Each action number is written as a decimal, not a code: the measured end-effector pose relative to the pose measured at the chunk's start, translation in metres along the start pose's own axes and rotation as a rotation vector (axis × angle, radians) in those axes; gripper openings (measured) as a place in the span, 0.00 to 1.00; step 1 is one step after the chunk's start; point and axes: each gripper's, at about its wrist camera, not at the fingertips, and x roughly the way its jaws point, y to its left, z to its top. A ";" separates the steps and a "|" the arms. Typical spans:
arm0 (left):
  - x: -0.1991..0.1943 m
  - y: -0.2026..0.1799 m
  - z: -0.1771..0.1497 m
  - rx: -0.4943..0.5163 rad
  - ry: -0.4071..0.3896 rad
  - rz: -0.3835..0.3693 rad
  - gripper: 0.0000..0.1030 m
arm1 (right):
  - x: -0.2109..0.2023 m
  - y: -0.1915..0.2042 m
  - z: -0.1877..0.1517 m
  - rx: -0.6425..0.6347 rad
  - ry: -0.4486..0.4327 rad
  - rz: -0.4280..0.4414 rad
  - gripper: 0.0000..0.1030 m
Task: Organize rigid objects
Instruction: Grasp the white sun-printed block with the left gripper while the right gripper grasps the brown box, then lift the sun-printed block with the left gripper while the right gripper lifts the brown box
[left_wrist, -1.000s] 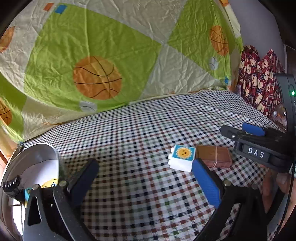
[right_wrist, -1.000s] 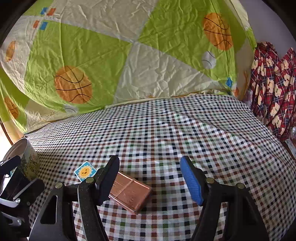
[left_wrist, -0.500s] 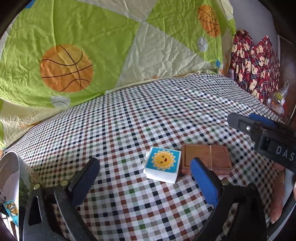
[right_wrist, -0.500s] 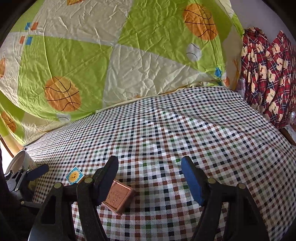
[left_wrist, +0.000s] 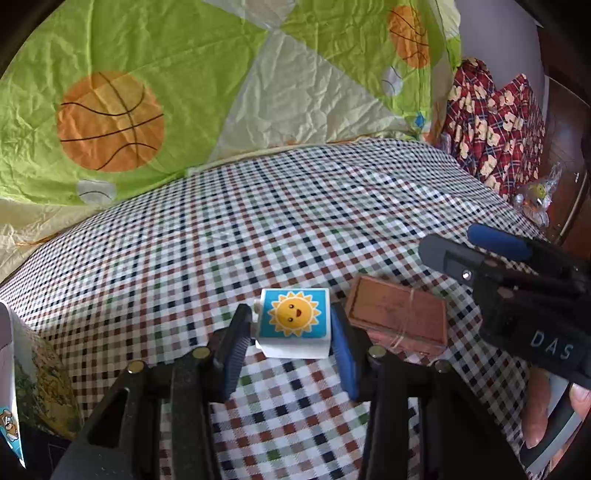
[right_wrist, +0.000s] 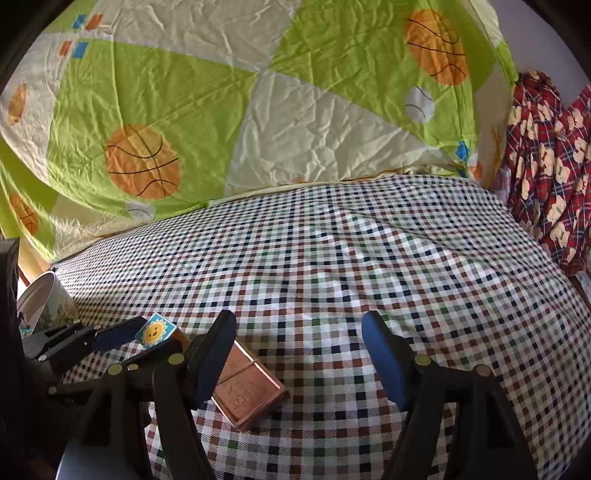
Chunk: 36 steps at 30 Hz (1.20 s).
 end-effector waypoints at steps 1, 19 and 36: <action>-0.002 0.004 -0.002 -0.005 -0.004 0.026 0.41 | 0.000 0.002 0.000 -0.009 0.002 0.012 0.70; -0.029 0.059 -0.028 -0.142 -0.029 0.142 0.41 | 0.035 0.040 -0.009 -0.189 0.181 0.085 0.70; -0.052 0.071 -0.036 -0.205 -0.125 0.162 0.41 | 0.037 0.048 -0.010 -0.220 0.208 0.029 0.50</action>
